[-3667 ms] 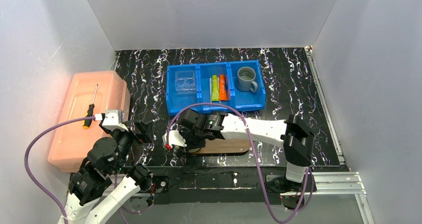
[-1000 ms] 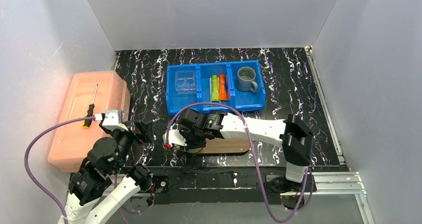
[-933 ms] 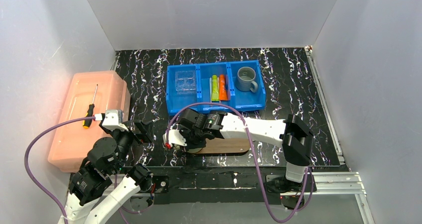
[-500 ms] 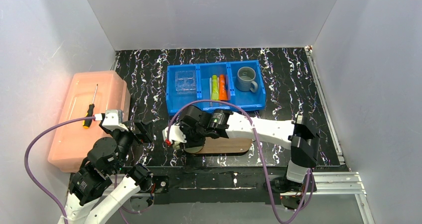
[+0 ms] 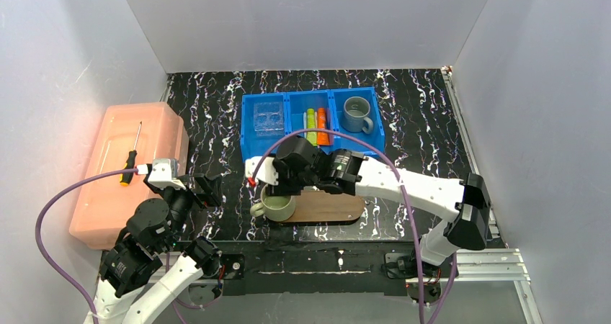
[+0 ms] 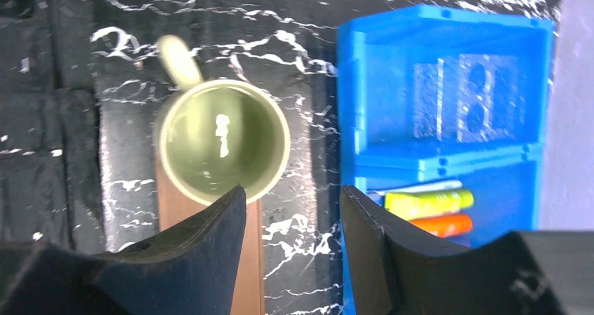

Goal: Prepare toiletry sets of a toothbrush and toothpaste on the tray

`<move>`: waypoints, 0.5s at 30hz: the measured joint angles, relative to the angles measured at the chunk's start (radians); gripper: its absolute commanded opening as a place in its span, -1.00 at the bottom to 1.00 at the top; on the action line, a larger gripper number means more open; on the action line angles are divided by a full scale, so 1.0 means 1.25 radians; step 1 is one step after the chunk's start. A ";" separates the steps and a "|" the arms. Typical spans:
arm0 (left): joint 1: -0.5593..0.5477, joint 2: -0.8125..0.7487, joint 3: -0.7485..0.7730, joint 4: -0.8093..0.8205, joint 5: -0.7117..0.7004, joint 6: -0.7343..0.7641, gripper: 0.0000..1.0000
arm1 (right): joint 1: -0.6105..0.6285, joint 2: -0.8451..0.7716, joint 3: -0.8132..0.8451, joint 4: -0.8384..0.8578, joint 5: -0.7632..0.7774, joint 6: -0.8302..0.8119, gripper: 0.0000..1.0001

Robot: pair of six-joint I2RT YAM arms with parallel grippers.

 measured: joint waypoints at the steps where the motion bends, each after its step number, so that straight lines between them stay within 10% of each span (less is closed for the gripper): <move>1: 0.000 0.000 0.000 0.000 0.000 0.000 0.99 | -0.005 -0.005 0.000 0.005 0.012 0.006 0.21; 15: 0.000 0.001 0.000 0.000 0.000 0.000 0.99 | -0.147 0.002 0.030 0.021 0.150 0.161 0.36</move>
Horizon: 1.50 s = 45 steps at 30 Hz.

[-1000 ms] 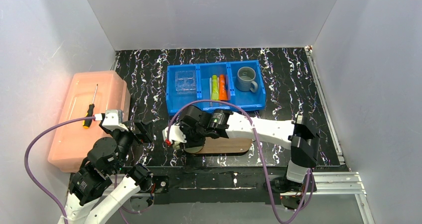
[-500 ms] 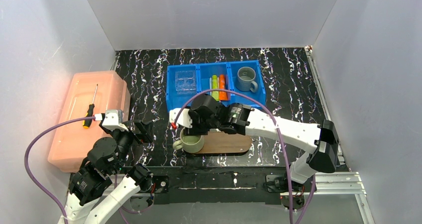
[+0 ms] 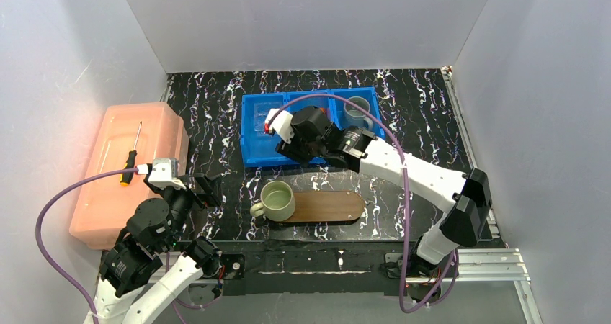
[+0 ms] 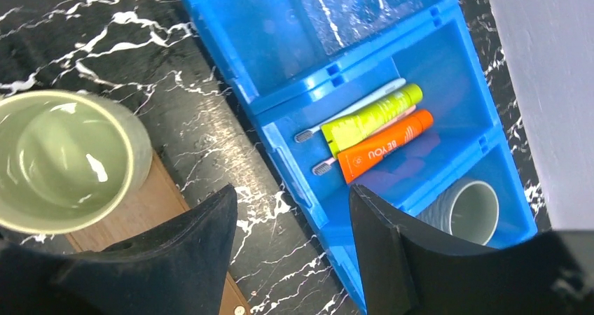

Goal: Prepare toiletry sets of a toothbrush and toothpaste on the tray

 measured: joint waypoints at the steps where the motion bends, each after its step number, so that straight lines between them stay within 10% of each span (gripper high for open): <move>1: 0.000 0.000 0.000 0.000 0.000 0.000 0.99 | -0.009 0.006 0.009 -0.001 0.006 0.012 0.36; 20: 0.000 0.006 0.000 0.000 -0.003 0.001 0.99 | -0.258 0.107 0.136 0.013 0.185 0.177 0.35; 45: 0.000 0.001 0.000 0.000 -0.007 0.006 0.99 | -0.452 0.310 0.178 0.034 0.048 0.274 0.07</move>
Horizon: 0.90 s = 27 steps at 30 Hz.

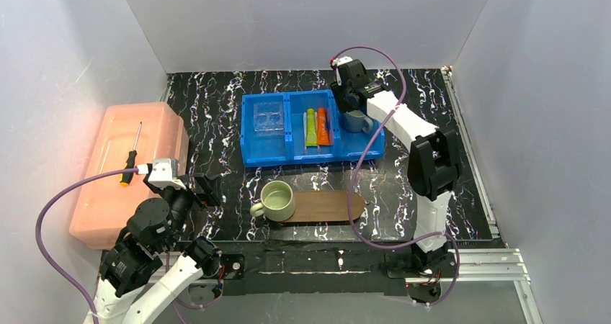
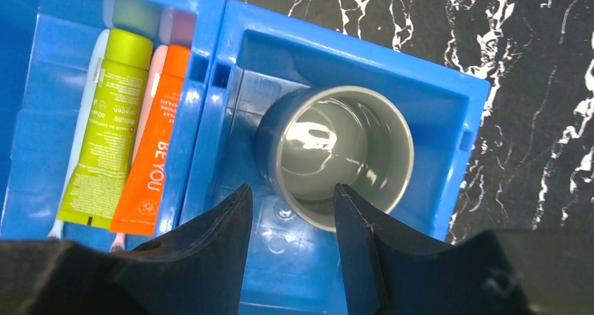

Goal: Prepare toiletry sets of a toothbrush and toothpaste on the tray

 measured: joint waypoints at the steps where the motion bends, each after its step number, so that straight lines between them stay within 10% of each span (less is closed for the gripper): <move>1: 0.000 0.000 0.000 0.000 0.000 0.000 0.99 | -0.002 0.011 0.009 0.001 -0.006 0.002 0.06; 16: 0.000 0.001 0.000 0.000 -0.002 0.001 0.99 | -0.015 0.086 0.031 -0.001 -0.036 0.011 -0.15; 27: 0.000 0.004 0.000 0.000 -0.004 0.004 0.99 | -0.019 0.132 0.057 -0.003 -0.063 0.021 -0.84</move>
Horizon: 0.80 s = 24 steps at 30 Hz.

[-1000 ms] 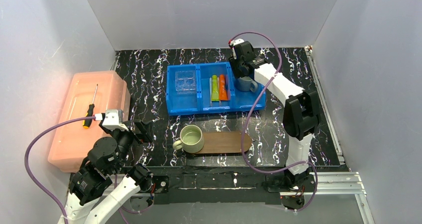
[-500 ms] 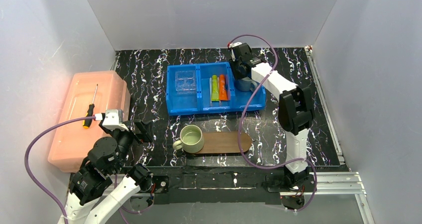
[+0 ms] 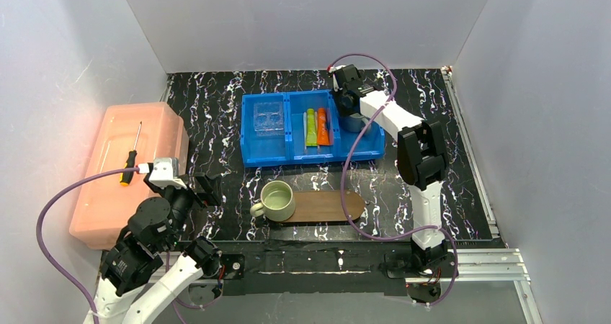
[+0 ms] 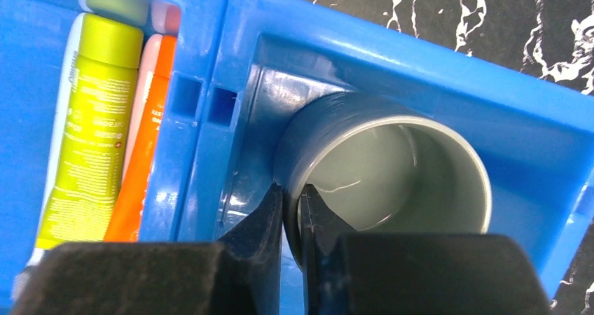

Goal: Prepare toiletry sets of a toothbrush and toothpaste on the tray

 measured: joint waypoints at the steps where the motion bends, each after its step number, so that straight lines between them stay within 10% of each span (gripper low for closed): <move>1: 0.000 0.001 0.000 0.000 -0.001 0.000 0.99 | 0.000 0.000 0.001 0.001 -0.005 0.001 -0.92; 24: 0.000 0.034 0.000 0.000 -0.002 0.003 0.99 | 0.002 -0.095 -0.037 -0.040 -0.009 0.005 -0.97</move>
